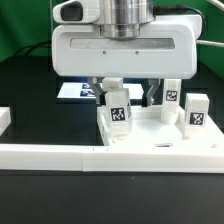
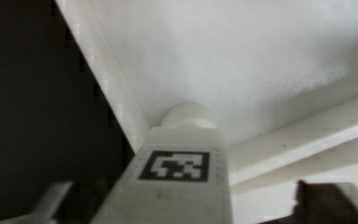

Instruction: Assemble square table

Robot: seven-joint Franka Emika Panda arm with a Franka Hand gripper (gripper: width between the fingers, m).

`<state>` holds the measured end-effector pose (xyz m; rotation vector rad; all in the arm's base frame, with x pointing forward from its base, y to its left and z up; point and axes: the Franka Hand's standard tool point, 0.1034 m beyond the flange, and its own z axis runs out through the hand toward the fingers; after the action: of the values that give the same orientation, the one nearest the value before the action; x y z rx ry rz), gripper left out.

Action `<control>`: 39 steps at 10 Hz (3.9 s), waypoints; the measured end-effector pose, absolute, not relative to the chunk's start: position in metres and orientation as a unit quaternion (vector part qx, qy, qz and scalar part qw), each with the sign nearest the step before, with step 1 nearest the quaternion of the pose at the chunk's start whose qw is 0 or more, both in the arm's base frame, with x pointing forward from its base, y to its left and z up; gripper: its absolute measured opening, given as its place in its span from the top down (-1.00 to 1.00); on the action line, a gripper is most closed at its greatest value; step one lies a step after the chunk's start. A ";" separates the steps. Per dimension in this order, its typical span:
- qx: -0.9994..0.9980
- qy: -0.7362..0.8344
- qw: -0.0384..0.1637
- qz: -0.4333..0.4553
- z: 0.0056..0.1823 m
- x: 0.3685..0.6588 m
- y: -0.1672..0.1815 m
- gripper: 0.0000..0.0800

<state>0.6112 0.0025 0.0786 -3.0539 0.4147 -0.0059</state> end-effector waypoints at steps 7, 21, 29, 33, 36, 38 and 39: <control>-0.947 0.321 0.028 0.003 0.077 0.616 0.005 0.28; -0.822 0.564 0.071 -0.025 0.077 0.616 0.002 0.27; -0.707 0.698 0.114 0.000 0.075 0.616 0.009 -0.32; -0.869 0.483 0.107 -0.016 0.074 0.614 0.017 -0.61; -0.922 0.373 0.100 -0.028 0.074 0.614 0.015 -0.62; -0.981 0.183 0.060 -0.016 0.080 0.615 0.009 -0.62; -0.991 0.124 0.054 -0.012 0.076 0.613 0.012 -0.62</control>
Offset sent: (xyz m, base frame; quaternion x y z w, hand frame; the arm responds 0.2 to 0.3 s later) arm 0.0000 0.0000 0.0000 0.0000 0.0000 0.1938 0.9810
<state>0.6125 0.0118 0.0756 -3.0095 0.3758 -0.0356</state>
